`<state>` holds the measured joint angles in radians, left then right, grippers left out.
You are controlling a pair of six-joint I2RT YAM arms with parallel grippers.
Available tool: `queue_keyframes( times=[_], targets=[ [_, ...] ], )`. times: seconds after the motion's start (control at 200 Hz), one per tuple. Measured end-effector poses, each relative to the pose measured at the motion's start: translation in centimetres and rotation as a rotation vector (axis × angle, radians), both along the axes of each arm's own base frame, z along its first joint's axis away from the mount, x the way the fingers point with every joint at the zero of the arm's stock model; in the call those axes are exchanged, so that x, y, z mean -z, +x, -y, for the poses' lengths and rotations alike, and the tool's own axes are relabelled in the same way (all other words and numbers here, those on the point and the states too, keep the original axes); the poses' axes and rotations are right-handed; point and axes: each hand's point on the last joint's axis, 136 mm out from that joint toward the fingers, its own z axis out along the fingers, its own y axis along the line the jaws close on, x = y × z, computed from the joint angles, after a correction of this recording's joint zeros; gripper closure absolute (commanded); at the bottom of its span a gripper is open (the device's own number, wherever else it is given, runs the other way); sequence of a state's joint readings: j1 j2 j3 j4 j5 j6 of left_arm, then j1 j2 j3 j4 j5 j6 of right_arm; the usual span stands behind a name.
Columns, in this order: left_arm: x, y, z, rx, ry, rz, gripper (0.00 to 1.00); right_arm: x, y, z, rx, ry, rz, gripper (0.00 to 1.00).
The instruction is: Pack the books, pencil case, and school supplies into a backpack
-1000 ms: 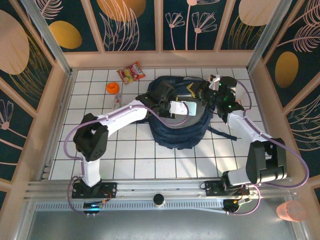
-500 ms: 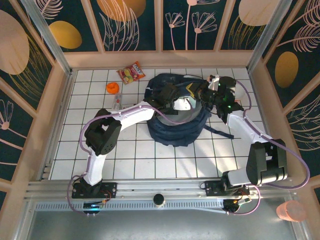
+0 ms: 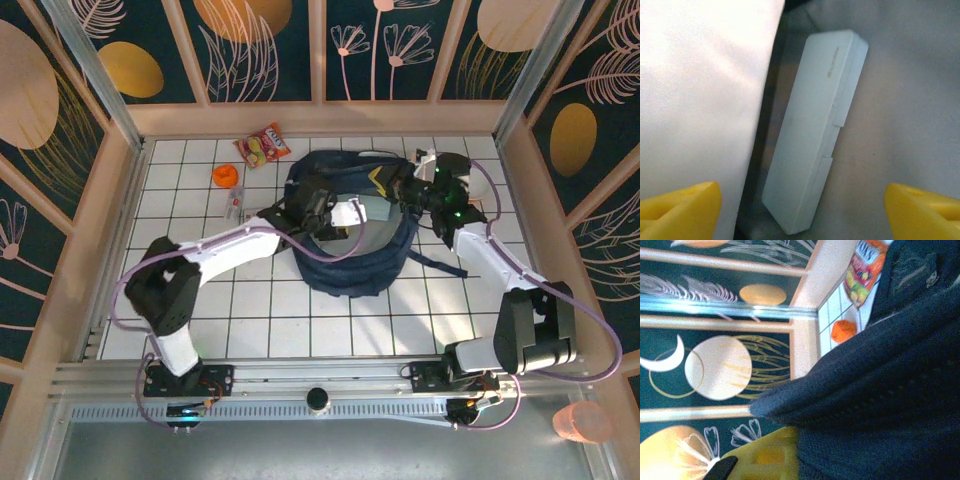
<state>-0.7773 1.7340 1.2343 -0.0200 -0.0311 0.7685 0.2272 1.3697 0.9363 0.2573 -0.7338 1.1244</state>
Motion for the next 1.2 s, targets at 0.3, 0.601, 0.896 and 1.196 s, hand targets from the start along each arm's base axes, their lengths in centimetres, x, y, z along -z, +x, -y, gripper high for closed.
queue_keyframes(
  times=[0.3, 0.601, 0.896, 1.196],
  targets=[
    [-3.2, -2.7, -7.6, -0.215, -0.327, -0.213, 0.15, -0.5, -2.0, -2.3, -0.117, 0.021, 0.006, 0.91],
    [-6.5, 0.6, -17.6, -0.608, -0.642, -0.261, 0.10, 0.9, -0.6, 0.1, -0.024, -0.019, -0.013, 0.95],
    [-3.1, 3.8, -22.8, -0.896, -0.661, -0.338, 0.09, 0.9, -0.1, 0.9, 0.016, -0.035, 0.001, 0.95],
    [3.7, 7.9, -30.2, -1.159, -0.535, -0.454, 0.14, 1.1, -0.3, 1.1, 0.015, -0.045, -0.008, 0.95]
  ],
)
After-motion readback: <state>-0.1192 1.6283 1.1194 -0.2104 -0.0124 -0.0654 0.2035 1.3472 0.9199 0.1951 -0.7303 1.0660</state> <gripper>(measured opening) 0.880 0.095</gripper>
